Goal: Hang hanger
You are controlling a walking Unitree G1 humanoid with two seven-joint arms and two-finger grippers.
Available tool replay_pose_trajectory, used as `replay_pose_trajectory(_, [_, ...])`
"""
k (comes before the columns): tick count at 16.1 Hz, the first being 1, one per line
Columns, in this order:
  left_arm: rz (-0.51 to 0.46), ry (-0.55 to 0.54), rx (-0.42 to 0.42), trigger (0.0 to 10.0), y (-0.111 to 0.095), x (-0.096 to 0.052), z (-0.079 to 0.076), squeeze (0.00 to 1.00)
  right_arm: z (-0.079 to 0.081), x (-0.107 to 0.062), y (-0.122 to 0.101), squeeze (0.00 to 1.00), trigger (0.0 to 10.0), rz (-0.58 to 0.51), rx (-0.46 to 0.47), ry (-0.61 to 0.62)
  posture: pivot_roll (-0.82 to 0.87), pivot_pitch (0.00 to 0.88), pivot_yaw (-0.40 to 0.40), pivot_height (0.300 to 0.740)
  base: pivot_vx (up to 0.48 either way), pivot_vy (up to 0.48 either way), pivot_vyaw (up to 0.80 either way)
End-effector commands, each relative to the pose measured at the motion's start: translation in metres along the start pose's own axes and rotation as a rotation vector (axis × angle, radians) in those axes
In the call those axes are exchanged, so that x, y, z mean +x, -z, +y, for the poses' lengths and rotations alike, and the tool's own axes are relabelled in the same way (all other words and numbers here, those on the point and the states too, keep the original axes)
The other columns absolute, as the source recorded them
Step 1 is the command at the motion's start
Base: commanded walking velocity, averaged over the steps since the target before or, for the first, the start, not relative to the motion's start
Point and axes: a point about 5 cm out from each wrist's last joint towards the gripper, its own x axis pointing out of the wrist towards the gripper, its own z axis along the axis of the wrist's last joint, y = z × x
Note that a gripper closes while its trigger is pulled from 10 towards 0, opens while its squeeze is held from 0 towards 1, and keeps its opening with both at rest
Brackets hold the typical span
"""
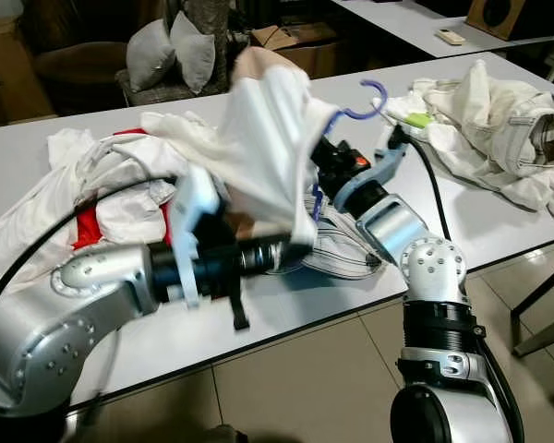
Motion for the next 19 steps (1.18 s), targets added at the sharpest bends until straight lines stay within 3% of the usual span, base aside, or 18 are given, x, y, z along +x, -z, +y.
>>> replay_pose_trajectory(1, [0.05, -0.026, 0.001, 0.0, 0.008, 0.002, 0.001, 0.0, 0.03, 0.019, 0.01, 0.0, 10.0, -0.01, 0.094, -0.111, 0.0, 0.0, 0.022, 0.74, 0.0, 0.0, 0.0])
replay_pose_trajectory(5, [0.037, -0.039, -0.005, 0.0, 0.004, 0.002, 0.001, 0.0, 0.031, 0.021, 0.007, 0.0, 10.0, -0.039, 0.21, -0.124, 0.0, 0.0, 0.021, 0.74, 0.0, 0.0, 0.0])
replay_pose_trajectory(9, [-0.09, 0.06, -0.045, 0.0, -0.009, 0.005, -0.01, 0.0, 0.028, 0.026, 0.007, 0.0, 10.0, -0.052, 0.164, -0.087, 0.0, 0.0, 0.02, 0.74, 0.0, 0.0, 0.0])
replay_pose_trajectory(17, [-0.076, 0.095, -0.092, 0.0, -0.004, 0.013, -0.015, 0.0, 0.025, 0.042, 0.001, 0.0, 10.0, -0.149, 0.242, -0.039, 0.0, 0.0, 0.025, 0.74, 0.0, 0.0, 0.0])
replay_pose_trajectory(19, [-0.127, 0.1, -0.09, 0.0, -0.013, 0.014, -0.013, 0.0, 0.018, 0.047, 0.003, 0.0, 10.0, -0.152, 0.16, 0.02, 0.0, 0.0, 0.024, 0.74, 0.0, 0.0, 0.0])
